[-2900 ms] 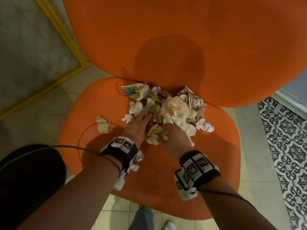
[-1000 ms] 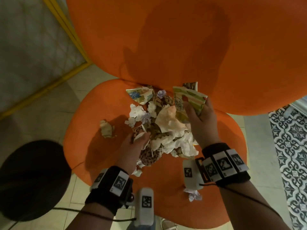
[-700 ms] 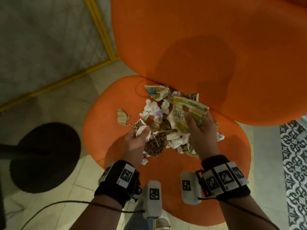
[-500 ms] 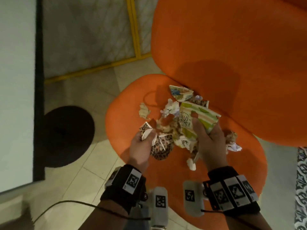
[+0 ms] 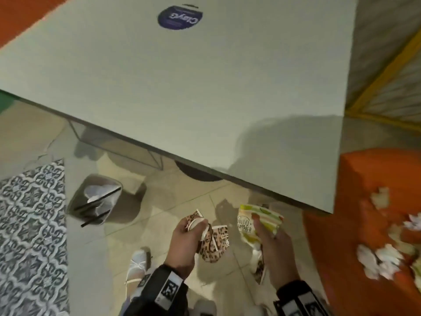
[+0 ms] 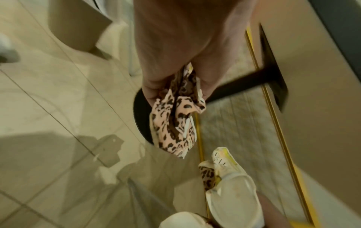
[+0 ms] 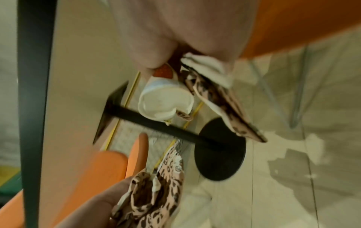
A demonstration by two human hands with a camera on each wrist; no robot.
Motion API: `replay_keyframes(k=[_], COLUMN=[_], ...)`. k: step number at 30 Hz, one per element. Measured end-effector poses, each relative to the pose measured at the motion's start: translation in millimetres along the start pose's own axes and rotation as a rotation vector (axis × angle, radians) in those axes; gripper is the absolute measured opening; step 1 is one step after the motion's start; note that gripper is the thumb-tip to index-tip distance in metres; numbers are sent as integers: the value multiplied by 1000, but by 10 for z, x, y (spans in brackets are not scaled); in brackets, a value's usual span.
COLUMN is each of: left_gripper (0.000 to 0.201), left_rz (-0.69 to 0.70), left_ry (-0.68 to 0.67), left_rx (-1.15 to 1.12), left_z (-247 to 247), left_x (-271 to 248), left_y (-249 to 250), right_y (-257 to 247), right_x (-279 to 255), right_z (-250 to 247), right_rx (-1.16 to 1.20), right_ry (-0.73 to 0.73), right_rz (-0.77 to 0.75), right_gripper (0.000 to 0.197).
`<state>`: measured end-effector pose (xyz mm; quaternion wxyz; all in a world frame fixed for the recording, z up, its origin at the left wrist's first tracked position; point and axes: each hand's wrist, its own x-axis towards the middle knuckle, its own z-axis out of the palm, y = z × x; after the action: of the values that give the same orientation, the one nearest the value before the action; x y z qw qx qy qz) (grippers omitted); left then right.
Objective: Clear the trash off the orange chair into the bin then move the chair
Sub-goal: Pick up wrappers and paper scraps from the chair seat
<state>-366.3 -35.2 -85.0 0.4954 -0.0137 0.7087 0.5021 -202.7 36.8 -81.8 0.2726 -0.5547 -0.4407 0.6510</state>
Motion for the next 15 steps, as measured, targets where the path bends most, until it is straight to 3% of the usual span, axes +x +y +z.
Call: replay_keyframes(k=[9,12,15], left_gripper=[13,41,31], left_rz=[-75,-123,-124], left_ry=[458,545,626], left_rx=[-238,-285,-258], left_z=[-2949,-3669,-4110], left_x=[1310,1851,2333], left_y=[316,382,455], right_y=[404,577,862], right_x=[397,556,782], right_z=[3369,4355,5116], right_rx=[-173,-256,-333], right_ry=[-273,-329,-353], right_rz=[129,155,165], right_gripper=[17,19,22])
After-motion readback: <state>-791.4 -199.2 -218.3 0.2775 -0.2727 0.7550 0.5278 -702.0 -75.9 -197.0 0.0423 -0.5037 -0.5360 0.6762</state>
